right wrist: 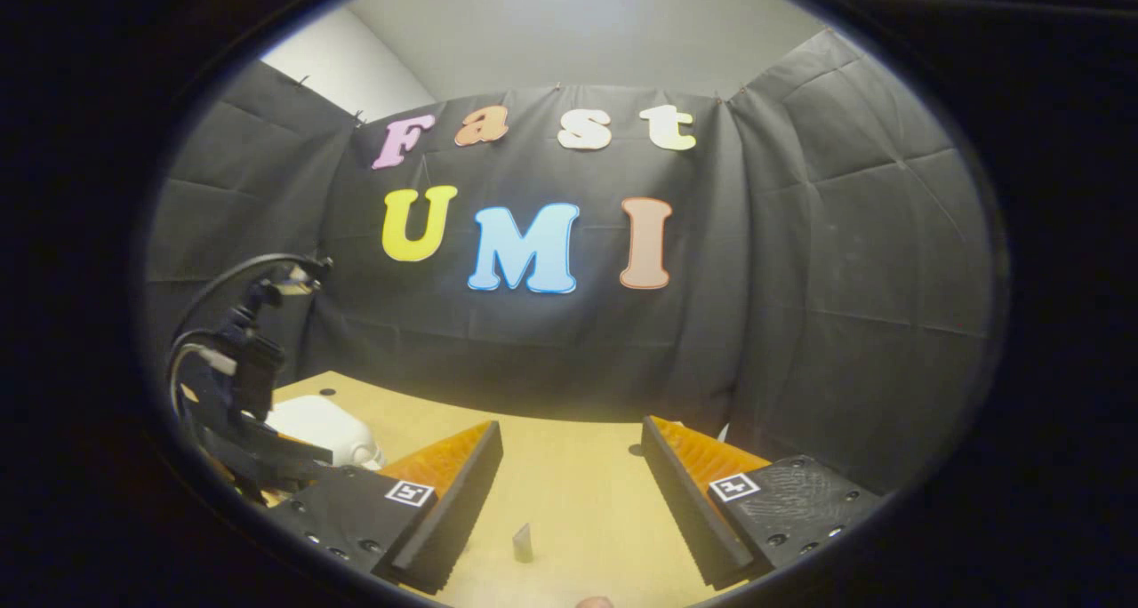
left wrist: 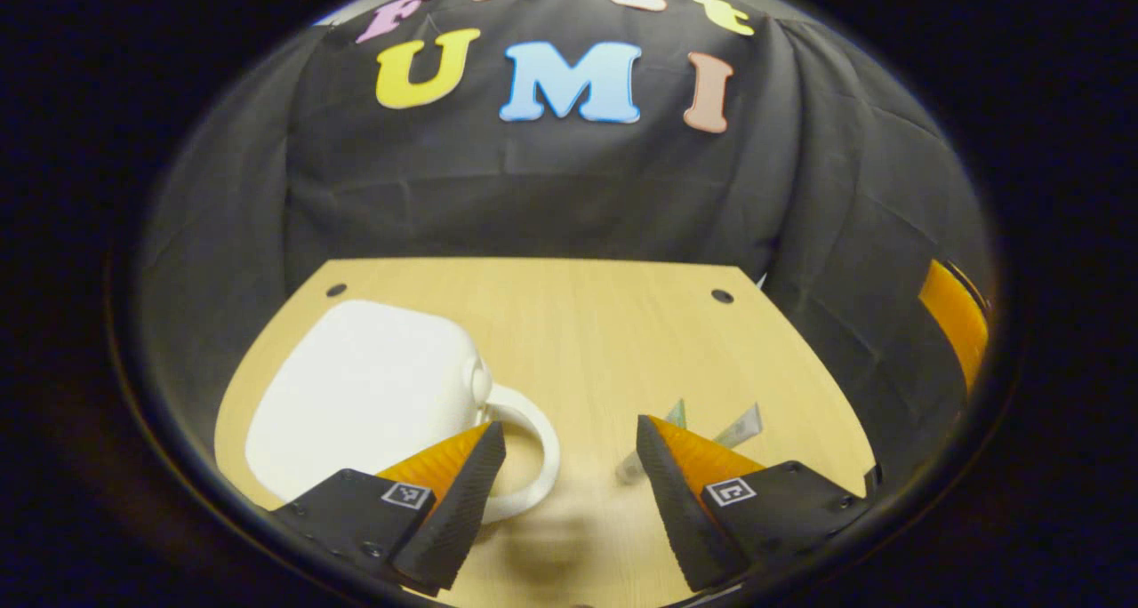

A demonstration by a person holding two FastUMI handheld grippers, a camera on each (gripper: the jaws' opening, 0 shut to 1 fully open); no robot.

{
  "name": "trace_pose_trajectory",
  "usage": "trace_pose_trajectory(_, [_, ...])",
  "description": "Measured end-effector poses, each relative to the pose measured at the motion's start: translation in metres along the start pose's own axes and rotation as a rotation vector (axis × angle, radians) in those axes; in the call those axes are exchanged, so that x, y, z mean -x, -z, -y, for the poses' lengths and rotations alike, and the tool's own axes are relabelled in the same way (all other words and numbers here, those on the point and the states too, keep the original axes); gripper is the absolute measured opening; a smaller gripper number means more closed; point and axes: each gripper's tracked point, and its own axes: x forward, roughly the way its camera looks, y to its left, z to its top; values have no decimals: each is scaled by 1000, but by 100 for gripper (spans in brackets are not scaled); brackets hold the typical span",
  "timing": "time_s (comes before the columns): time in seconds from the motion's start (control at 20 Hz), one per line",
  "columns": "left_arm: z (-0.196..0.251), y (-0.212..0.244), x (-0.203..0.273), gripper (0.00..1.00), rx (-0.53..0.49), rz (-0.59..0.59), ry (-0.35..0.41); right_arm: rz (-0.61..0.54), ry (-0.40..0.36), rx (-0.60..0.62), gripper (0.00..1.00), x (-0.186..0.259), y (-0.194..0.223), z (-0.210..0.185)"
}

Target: First open the suitcase, pack the skin care products into it, and then close the suitcase.

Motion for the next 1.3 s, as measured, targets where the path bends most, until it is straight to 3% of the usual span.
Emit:
trace_pose_trajectory(0.35, [-24, 45, -65, 95, 85, -300, -16, -26, -41, -32, 94, 2, 4, -1])
trace_pose_trajectory(0.55, [-12, 43, -79, 69, 60, -330, -10, -25, -65, -35, 96, 6, 3, 0])
trace_pose_trajectory(0.65, [-13, 49, -85, 67, 57, -366, -24, -11, -84, -43, 96, 12, 1, 4])
trace_pose_trajectory(0.7, [-20, 48, -89, 53, 51, -372, -48, -6, -93, -43, 96, 16, 1, 8])
trace_pose_trajectory(0.75, [-24, 49, -92, 46, 74, -377, -49, 0, -100, -43, 96, 19, 1, 10])
trace_pose_trajectory(0.8, [-22, 45, -90, 26, 95, -389, -34, 4, -109, -43, 96, 21, 0, 11])
trace_pose_trajectory(0.95, [-21, 24, -83, 20, 81, -397, -25, 7, -143, -55, 96, 22, 3, 11])
trace_pose_trajectory(1.1, [-21, -24, -62, 16, 51, -371, -25, 0, -159, -66, 94, 19, 5, 12])
trace_pose_trajectory(1.25, [-30, -92, -31, 16, 42, -332, -2, 12, -129, -69, 94, 15, 2, 13])
trace_pose_trajectory(1.3, [-32, -88, -8, 16, 50, -325, 19, 18, -110, -70, 95, 13, 0, 13])
